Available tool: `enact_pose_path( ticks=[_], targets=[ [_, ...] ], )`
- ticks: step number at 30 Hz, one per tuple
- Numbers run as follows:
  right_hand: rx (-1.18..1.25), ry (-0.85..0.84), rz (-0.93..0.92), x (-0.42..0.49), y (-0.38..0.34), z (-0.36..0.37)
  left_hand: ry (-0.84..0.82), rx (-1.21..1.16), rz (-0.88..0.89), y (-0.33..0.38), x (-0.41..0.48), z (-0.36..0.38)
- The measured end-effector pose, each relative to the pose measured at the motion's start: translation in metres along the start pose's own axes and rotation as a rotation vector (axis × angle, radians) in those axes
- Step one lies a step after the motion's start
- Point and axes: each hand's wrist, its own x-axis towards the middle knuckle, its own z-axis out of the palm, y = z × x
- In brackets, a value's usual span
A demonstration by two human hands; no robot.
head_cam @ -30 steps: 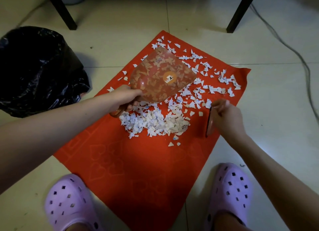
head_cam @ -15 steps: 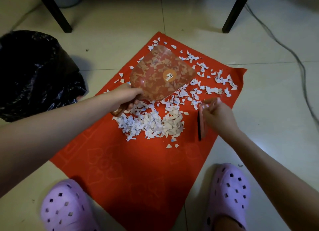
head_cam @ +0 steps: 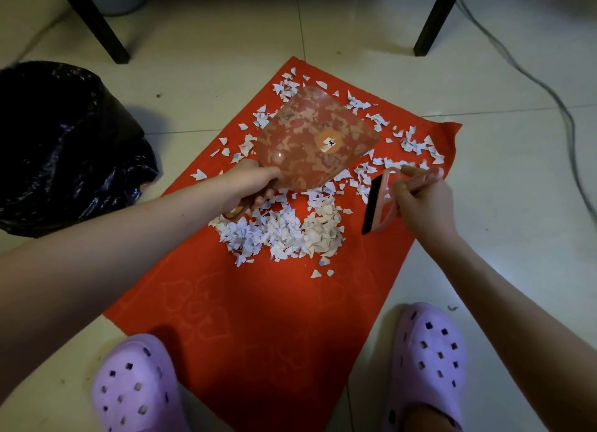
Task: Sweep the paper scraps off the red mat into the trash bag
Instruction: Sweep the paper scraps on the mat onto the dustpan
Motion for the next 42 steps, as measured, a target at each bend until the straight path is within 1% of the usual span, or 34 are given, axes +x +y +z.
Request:
enact_pose_path(
  ticks=[2,4,9,13,15,19,20,22,24,26,29,33,35,37,39,40,42],
  targets=[
    [0.027,0.071,0.03,0.005,0.004,-0.007,0.005,-0.014,0.004,0.004,0.003,0.007],
    [0.004,0.122,0.072,0.011,0.01,-0.017,0.012,-0.025,0.008,0.01,0.004,0.013],
    [-0.119,0.17,0.132,0.019,0.026,-0.038,0.011,-0.006,0.023,0.022,0.001,0.024],
    [-0.154,0.089,0.195,0.024,0.024,-0.024,0.004,-0.003,0.031,0.026,-0.001,0.028],
    [-0.172,0.035,0.145,0.027,0.015,-0.011,-0.001,-0.008,0.031,0.026,0.001,0.027],
    [-0.207,-0.138,0.045,0.025,-0.007,0.014,0.015,-0.037,0.023,0.023,0.005,0.023],
    [-0.164,-0.15,0.025,0.023,-0.011,0.016,0.025,-0.044,0.023,0.023,0.005,0.021],
    [-0.067,-0.083,0.002,0.02,-0.016,0.011,0.044,-0.065,0.025,0.02,0.006,0.016],
    [-0.088,0.015,-0.004,0.022,-0.015,-0.002,0.058,-0.09,0.025,0.018,0.005,0.011],
    [-0.152,0.047,0.038,0.028,-0.007,-0.013,0.062,-0.092,0.021,0.016,0.003,0.007],
    [-0.325,-0.03,0.083,0.037,0.003,-0.012,0.053,-0.086,0.018,0.015,0.0,0.005],
    [-0.389,-0.163,0.026,0.035,-0.005,0.008,0.063,-0.09,0.019,0.017,-0.001,0.007],
    [-0.351,-0.231,-0.001,0.034,-0.01,0.017,0.066,-0.101,0.015,0.019,0.0,0.007],
    [-0.197,-0.264,0.02,0.032,-0.014,0.019,0.069,-0.106,0.014,0.02,0.0,0.007],
    [-0.024,-0.203,0.046,0.032,-0.019,0.014,0.076,-0.117,0.014,0.019,0.0,0.005],
    [0.0,-0.164,0.054,0.032,-0.019,0.009,0.078,-0.119,0.013,0.019,0.0,0.005],
    [-0.047,-0.092,0.058,0.034,-0.018,0.0,0.078,-0.114,0.013,0.018,-0.001,0.004]
  ],
)
